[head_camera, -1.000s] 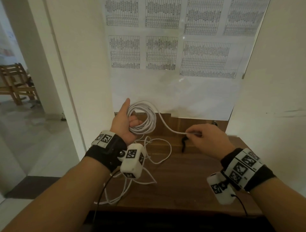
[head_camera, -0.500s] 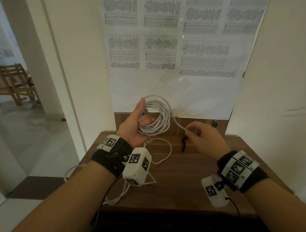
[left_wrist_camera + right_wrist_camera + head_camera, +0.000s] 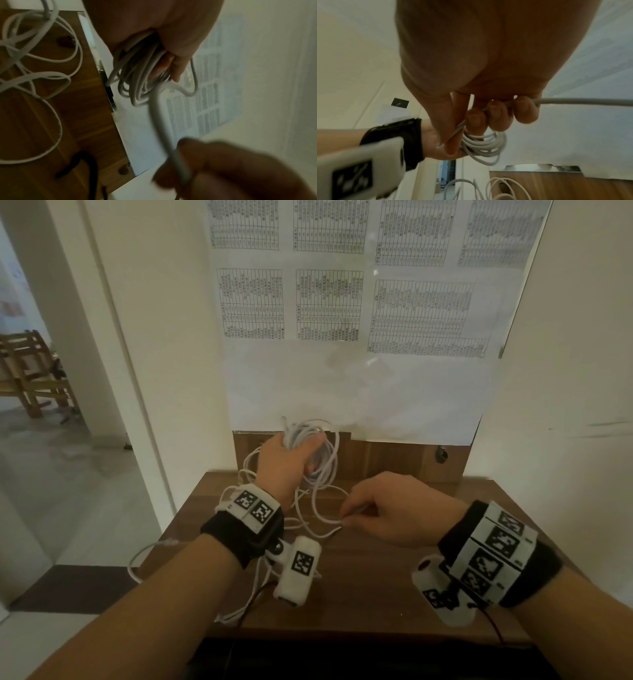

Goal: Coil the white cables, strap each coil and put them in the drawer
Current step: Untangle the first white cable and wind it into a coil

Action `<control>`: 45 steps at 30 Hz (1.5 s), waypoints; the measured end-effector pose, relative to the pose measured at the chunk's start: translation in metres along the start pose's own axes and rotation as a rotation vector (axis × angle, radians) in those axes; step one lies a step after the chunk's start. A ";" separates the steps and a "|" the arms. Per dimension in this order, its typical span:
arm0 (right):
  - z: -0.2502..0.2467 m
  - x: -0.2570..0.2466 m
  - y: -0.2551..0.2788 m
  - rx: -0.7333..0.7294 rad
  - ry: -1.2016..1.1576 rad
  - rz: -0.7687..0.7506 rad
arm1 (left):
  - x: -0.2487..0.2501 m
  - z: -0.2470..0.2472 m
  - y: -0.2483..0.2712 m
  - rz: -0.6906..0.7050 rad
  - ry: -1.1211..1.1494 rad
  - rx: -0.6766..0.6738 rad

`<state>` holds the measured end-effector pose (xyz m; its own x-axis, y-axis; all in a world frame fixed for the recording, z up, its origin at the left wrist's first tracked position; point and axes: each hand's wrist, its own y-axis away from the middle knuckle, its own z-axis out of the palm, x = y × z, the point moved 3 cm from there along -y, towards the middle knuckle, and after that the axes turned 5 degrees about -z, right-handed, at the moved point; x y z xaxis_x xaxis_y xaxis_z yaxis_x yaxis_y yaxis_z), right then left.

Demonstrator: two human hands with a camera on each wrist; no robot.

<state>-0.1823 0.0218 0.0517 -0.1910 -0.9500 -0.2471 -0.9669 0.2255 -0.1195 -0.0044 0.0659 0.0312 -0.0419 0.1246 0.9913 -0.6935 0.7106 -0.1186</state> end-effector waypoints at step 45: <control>0.014 0.030 -0.002 0.195 -0.180 0.169 | 0.004 0.016 0.000 -0.153 0.336 -0.024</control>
<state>-0.1837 -0.0046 0.0308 -0.2968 -0.8459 -0.4432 -0.8697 0.4311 -0.2404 -0.0164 0.0553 0.0358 0.3023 0.2336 0.9241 -0.6561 0.7543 0.0239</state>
